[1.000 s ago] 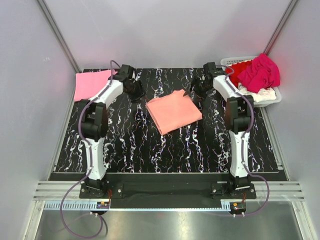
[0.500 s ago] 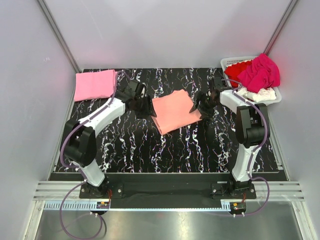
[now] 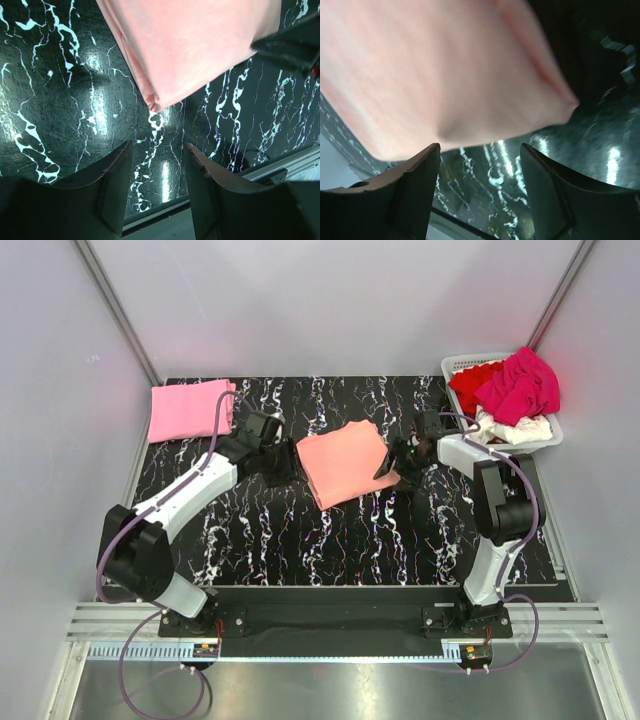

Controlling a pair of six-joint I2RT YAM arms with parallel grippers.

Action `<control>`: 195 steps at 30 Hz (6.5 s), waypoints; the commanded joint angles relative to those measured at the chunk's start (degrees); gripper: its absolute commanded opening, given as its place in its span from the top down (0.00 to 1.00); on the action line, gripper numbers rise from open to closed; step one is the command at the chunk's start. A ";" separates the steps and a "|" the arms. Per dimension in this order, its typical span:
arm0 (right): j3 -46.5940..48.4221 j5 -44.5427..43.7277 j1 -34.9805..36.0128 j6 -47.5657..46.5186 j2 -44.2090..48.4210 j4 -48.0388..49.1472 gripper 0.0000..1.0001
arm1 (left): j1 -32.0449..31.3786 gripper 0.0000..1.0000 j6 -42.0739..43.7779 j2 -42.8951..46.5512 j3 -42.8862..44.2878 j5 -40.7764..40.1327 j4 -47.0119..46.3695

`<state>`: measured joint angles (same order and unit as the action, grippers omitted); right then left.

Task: Fold and stack the t-shirts
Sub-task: Fold the tshirt, then neatly place the folded tshirt to the corner

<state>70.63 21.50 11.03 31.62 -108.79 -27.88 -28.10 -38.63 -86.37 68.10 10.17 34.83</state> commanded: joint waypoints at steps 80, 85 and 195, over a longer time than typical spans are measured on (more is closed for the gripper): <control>-30.99 1.44 19.03 0.55 29.87 29.64 0.20 | 11.84 0.41 -3.02 -34.21 7.23 11.97 -34.20; -30.29 2.23 18.77 0.46 28.55 29.55 0.20 | 11.84 0.61 -3.91 -35.45 4.94 12.59 -37.11; -27.21 13.40 13.49 2.05 16.60 32.27 0.23 | 43.13 0.32 15.61 -44.67 50.91 -11.84 -7.14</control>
<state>41.01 32.91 25.02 33.95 -91.37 3.25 14.52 -21.32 -128.40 116.84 0.60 30.39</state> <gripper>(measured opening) 0.767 0.689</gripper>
